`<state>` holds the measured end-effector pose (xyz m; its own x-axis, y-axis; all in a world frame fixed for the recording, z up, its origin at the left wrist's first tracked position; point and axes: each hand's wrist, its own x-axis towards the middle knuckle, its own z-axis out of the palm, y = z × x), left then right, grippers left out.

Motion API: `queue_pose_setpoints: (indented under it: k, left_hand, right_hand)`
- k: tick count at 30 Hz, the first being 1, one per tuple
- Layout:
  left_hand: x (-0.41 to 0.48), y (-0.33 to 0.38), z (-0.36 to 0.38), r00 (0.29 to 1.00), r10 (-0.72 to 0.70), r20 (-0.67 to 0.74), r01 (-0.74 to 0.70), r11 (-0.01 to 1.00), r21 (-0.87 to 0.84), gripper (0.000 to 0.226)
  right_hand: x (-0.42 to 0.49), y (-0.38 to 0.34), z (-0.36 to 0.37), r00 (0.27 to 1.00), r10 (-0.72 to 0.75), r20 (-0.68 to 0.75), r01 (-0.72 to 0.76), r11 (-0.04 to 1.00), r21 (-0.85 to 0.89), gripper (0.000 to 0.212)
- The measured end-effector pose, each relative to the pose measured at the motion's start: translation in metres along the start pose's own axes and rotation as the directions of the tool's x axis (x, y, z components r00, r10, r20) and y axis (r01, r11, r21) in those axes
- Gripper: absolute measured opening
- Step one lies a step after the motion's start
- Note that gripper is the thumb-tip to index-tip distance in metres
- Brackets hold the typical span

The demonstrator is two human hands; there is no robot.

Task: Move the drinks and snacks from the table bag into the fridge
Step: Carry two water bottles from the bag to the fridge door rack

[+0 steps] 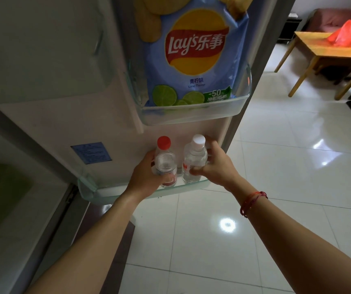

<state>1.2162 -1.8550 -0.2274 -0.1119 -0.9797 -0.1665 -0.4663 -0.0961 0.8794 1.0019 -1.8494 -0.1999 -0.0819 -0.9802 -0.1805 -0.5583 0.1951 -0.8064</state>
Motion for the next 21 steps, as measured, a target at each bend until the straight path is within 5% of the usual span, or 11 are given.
queue_pose_setpoints:
  k: [5,12,21]
  left_hand:
    - [-0.024,0.015,-0.012,0.998,0.021,-0.063,-0.013,0.993,0.121,0.077]
    - [-0.072,0.039,-0.028,0.956,0.225,-0.189,-0.158,0.936,0.316,0.071]
    - [-0.108,0.044,-0.052,0.842,0.499,-0.207,-0.23,0.677,0.699,0.075]
  right_hand:
    - [-0.026,-0.009,-0.009,0.998,-0.059,-0.021,0.056,0.994,-0.093,0.103]
    - [-0.071,-0.023,-0.014,0.982,-0.174,-0.077,0.141,0.938,-0.317,0.093]
    - [-0.116,-0.042,-0.021,0.935,-0.306,-0.177,0.134,0.771,-0.623,0.084]
